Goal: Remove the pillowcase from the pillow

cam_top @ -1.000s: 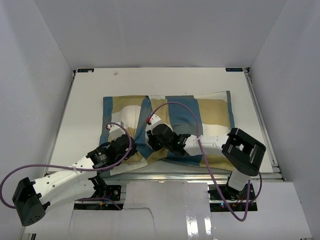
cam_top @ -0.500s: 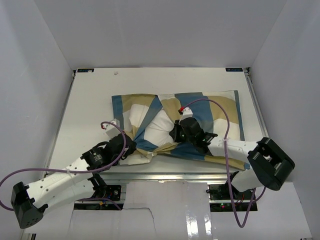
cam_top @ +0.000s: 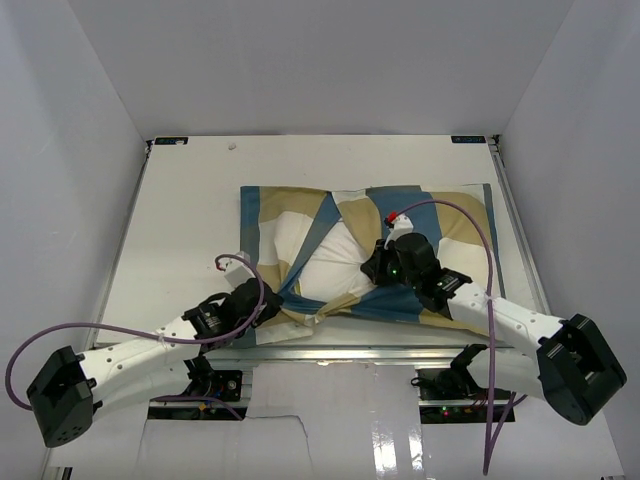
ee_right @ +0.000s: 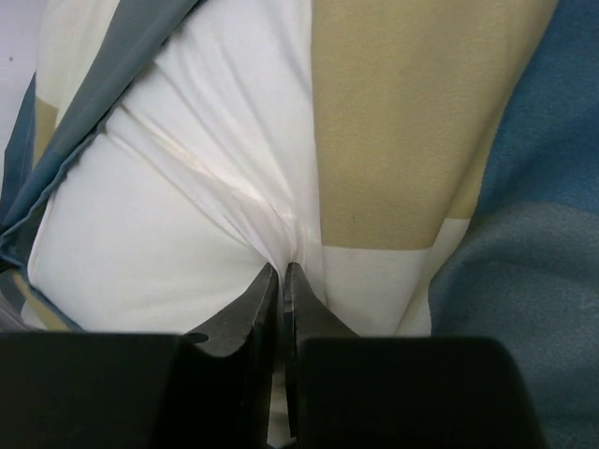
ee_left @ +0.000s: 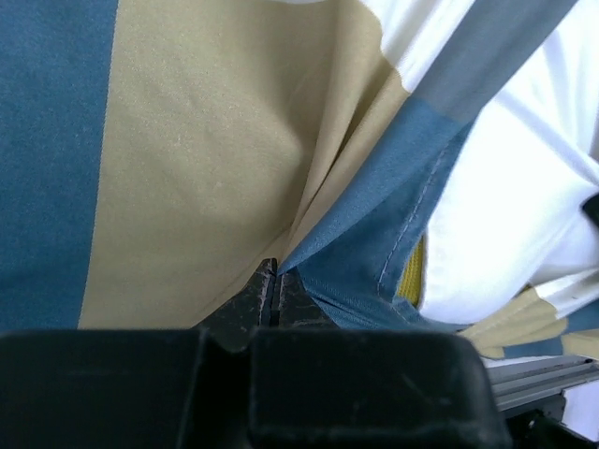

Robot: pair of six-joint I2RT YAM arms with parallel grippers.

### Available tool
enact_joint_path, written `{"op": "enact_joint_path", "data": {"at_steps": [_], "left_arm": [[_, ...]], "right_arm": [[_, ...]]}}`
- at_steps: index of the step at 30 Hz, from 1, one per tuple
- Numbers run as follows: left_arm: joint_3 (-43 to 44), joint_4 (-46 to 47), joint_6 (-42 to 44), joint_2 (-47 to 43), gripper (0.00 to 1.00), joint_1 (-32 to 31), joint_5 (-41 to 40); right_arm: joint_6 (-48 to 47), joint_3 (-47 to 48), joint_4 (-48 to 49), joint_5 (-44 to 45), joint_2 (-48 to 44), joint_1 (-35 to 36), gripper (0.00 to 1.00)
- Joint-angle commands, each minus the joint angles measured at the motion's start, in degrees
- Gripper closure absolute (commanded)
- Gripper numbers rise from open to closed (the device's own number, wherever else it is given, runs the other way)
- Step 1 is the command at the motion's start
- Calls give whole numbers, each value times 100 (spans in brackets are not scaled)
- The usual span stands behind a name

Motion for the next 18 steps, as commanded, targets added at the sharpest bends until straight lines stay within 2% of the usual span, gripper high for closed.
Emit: {"op": "enact_joint_path", "data": {"at_steps": [1, 3, 4, 5, 6, 8, 10, 13, 18], "left_arm": [[-537, 185, 357, 320, 100, 79, -112], [-608, 414, 366, 540, 100, 79, -85], [-608, 545, 366, 776, 100, 87, -42], [-591, 599, 392, 892, 100, 79, -15], [-574, 686, 401, 989, 100, 79, 20], [-582, 792, 409, 1156, 100, 79, 47], [-600, 880, 427, 1183, 100, 79, 47], [-661, 968, 436, 1113, 100, 79, 47], [-872, 1293, 541, 779, 100, 79, 275]], "right_arm": [[-603, 230, -112, 198, -300, 110, 92], [-727, 353, -164, -23, -300, 313, 86], [-780, 406, -182, 29, -300, 618, 78], [-928, 450, -217, 125, -300, 804, 60], [-991, 546, -235, 491, -292, 1015, 55], [-1026, 695, -278, 749, -205, 1508, 48], [-974, 906, -253, 908, -81, 1832, 46], [-903, 1100, -165, 1196, 348, 2210, 33], [-982, 1250, 353, 1452, 1052, 2633, 29]]}}
